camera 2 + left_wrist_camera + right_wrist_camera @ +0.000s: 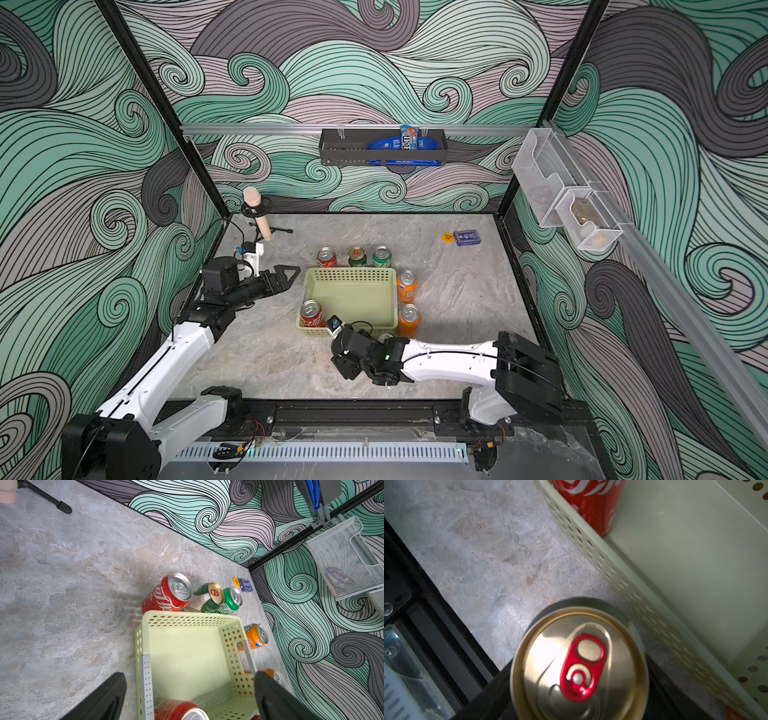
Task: Take out the drinks from the basket
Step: Place the drink at the center of the board.
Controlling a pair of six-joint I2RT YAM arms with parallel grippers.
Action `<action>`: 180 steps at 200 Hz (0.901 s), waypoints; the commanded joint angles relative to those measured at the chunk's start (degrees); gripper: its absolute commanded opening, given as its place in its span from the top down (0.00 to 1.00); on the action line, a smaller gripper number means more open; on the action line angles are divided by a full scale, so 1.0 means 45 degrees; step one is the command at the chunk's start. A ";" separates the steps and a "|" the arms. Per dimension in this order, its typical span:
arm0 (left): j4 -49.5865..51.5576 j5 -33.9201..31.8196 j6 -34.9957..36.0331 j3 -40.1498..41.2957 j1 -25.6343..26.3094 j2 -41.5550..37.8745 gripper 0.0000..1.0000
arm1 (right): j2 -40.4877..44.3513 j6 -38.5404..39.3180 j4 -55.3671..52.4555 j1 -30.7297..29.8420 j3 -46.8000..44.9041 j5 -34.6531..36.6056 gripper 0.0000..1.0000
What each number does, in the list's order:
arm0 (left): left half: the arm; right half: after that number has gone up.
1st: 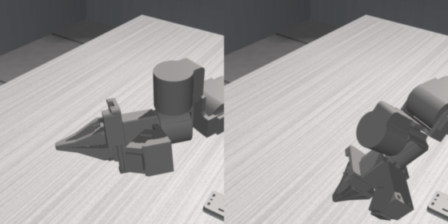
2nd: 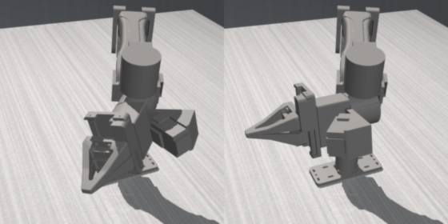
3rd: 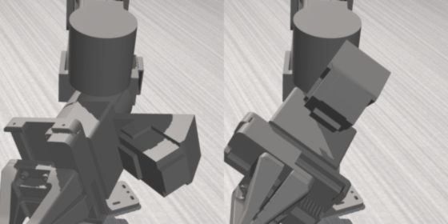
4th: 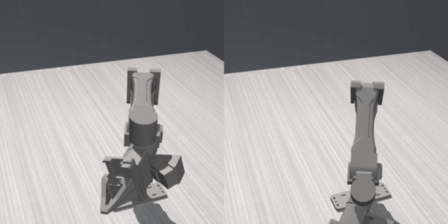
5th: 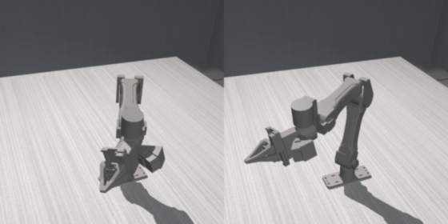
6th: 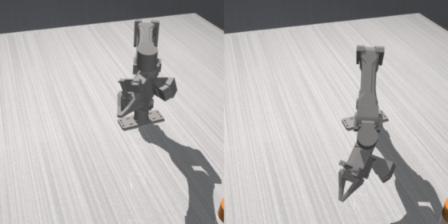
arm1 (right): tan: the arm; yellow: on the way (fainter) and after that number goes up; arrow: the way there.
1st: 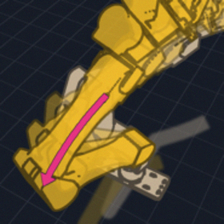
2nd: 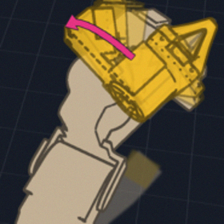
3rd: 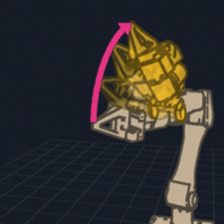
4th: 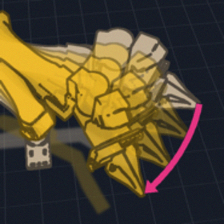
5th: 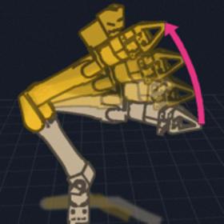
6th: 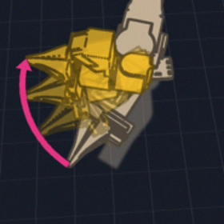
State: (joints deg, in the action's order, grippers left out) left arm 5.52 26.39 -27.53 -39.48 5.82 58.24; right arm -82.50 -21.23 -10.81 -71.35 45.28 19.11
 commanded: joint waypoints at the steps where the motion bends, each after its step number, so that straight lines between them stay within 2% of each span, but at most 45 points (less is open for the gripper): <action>1: -0.0175 0.0159 -0.0015 -0.0015 0.0063 -0.0227 0.02 | -0.0117 -0.0268 0.0012 -0.0033 0.0114 0.0446 0.36; 9: -0.0191 0.0188 -0.0017 -0.0015 0.0063 -0.0227 0.02 | -0.0070 -0.0251 0.0015 -0.0042 0.0099 0.0422 0.33; 22: -0.0212 0.0224 -0.0033 -0.0019 0.0063 -0.0227 0.02 | 0.0074 -0.0279 0.0016 -0.0041 0.0080 0.0376 0.19; 46: -0.0253 0.0268 -0.0044 -0.0025 0.0054 -0.0227 0.02 | 0.0323 -0.0301 0.0010 -0.0041 0.0133 0.0301 0.07; 100: -0.0240 0.0268 -0.0025 -0.0015 0.0053 -0.0246 0.01 | 0.0514 -0.0196 0.0001 -0.0023 0.0801 0.0066 0.04; 132: -0.0161 0.0066 -0.0001 -0.0074 0.0056 -0.0339 0.01 | 0.0963 -0.0213 0.0005 0.0049 0.1587 0.0389 0.06; 180: -0.0087 -0.0258 -0.0162 -0.0107 -0.0005 -0.0452 0.01 | 0.0902 -0.0593 -0.0137 0.1195 0.2906 -0.0254 0.07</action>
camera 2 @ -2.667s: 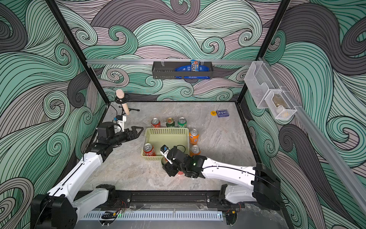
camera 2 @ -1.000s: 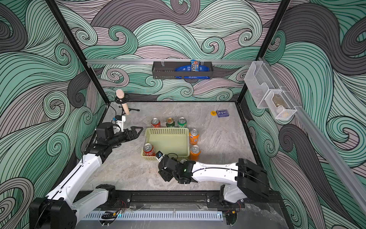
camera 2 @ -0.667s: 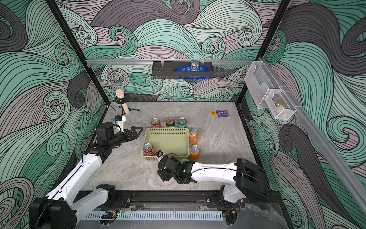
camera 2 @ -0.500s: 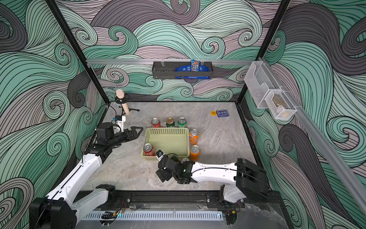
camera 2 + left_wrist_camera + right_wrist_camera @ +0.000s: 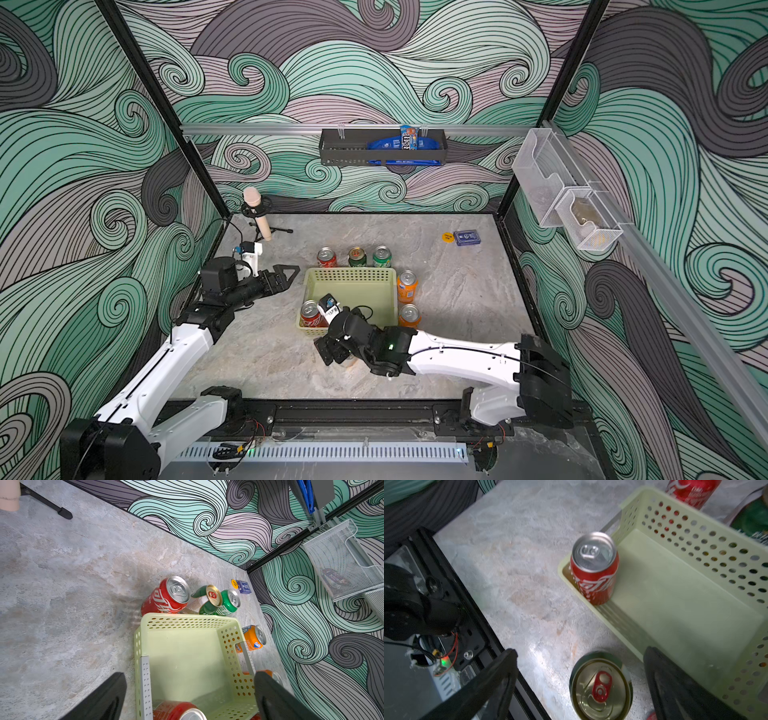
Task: Take out the drinks from the basket
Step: Place the drink at the center of the board, then pick up the drink from the basket.
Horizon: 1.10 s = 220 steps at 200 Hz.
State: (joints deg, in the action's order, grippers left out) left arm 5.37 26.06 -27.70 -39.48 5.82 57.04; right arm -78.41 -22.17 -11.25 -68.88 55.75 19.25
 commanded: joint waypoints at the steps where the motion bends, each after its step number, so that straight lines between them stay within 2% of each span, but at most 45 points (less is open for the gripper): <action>1: -0.0047 -0.0196 -0.0128 -0.0100 0.0005 -0.0180 0.01 | -0.0007 -0.0385 -0.0040 0.0646 0.0579 -0.0283 0.07; 41: 0.0233 -0.0579 -0.0117 -0.0253 -0.0118 -0.0150 0.01 | -0.1602 -0.0351 -0.0361 0.1243 0.1812 -0.1627 0.08; 87: 0.0523 -0.1080 -0.0243 -0.0325 -0.0436 -0.0024 0.01 | -0.3431 -0.0022 -0.0505 0.1286 0.3086 -0.1446 0.08; 139: 0.0549 -0.0912 -0.0248 -0.0341 -0.0801 0.0079 0.01 | -0.5196 0.0113 -0.0465 0.1600 0.4175 -0.1668 0.07; 220: 0.0442 -0.0579 -0.0211 -0.0285 -0.0906 0.0001 0.01 | -0.6811 0.0106 -0.0460 0.1767 0.4922 -0.1864 0.10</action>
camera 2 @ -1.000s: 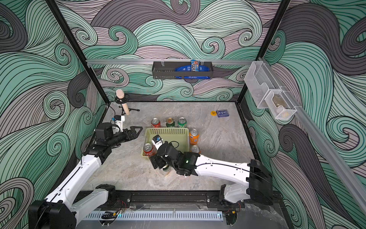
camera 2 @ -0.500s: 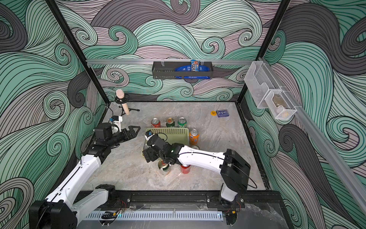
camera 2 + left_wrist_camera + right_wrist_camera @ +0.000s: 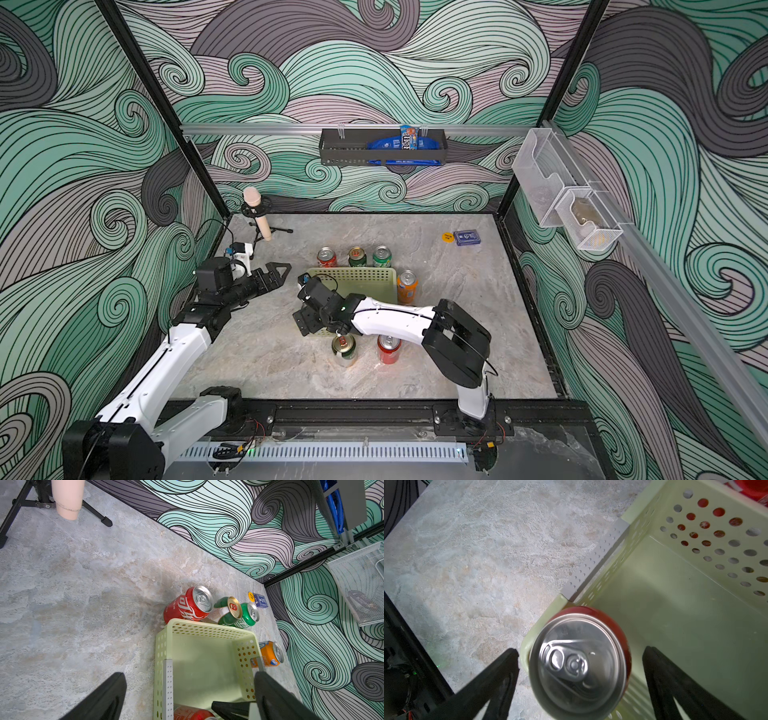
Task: Take out the drinks from the basket
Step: Pick up the drink from the basket.
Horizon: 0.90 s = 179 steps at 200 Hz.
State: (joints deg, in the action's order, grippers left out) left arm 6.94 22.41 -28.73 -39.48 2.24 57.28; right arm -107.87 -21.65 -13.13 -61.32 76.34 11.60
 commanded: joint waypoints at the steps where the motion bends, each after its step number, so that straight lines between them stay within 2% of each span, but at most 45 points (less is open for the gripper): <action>1: 0.0086 0.0243 0.0018 -0.0287 -0.0108 -0.0052 0.01 | -0.0275 -0.0022 -0.0047 0.0079 0.0344 -0.0169 0.10; 45: 0.0058 0.0288 0.0094 -0.0271 -0.0127 -0.0091 0.01 | -0.0193 -0.0045 -0.0036 0.0111 0.0207 -0.0073 0.22; 78: 0.0052 0.0256 0.0155 -0.0261 -0.0132 -0.0144 0.01 | 0.0368 -0.0039 0.0332 0.0145 -0.0216 0.0137 0.39; 117: 0.0056 0.0214 0.0158 -0.0249 -0.0147 -0.0150 0.01 | 0.1839 0.0097 0.0818 0.0189 -0.0768 0.0629 0.44; 179: 0.0061 0.0195 0.0173 -0.0249 -0.0147 -0.0091 0.01 | 0.4496 0.0892 0.1105 0.0189 -0.1500 0.0664 0.45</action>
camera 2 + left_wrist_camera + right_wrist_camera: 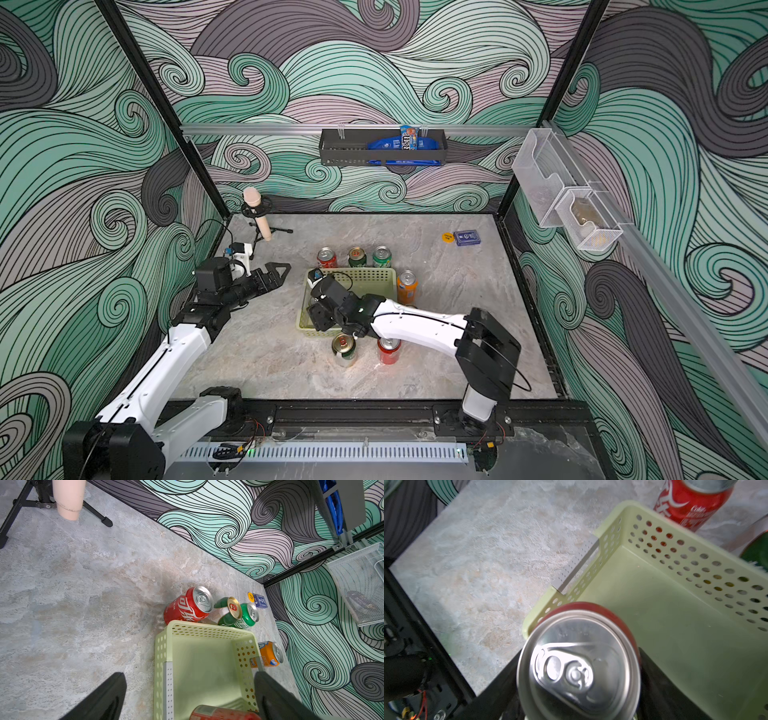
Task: Take out the drinks from the basket
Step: Pick up the drink from the basket, then place the drink at the center of the board.
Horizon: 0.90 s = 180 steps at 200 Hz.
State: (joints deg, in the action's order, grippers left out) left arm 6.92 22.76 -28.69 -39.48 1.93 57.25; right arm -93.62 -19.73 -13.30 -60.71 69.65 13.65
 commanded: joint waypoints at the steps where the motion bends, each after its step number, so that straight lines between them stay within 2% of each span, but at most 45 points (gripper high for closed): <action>1: 0.0065 0.0117 0.0163 -0.0249 -0.0079 -0.0086 0.01 | 0.1380 0.0471 0.1132 0.0053 -0.0031 0.0189 0.45; 32: 0.0026 0.0039 0.0169 -0.0247 -0.0080 -0.0086 0.01 | 0.2514 0.0999 0.1155 -0.0109 -0.0392 -0.0959 0.45; 74: 0.0035 -0.0058 0.0193 -0.0249 -0.0093 -0.0067 0.01 | 0.3062 0.1189 0.1130 -0.1020 -0.0933 -0.1194 0.45; 128: 0.0041 -0.0117 0.0194 -0.0234 -0.0088 -0.0028 0.01 | 0.2340 0.1176 0.1498 -0.2096 -0.1288 -0.1004 0.45; 180: 0.0060 -0.0117 0.0187 -0.0249 -0.0090 -0.0028 0.01 | 0.1090 0.1209 0.2119 -0.2583 -0.1327 -0.0751 0.46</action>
State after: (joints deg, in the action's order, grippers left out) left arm 6.92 22.50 -28.67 -39.48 1.93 57.28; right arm -87.83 -15.11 -10.94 -71.59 63.07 9.02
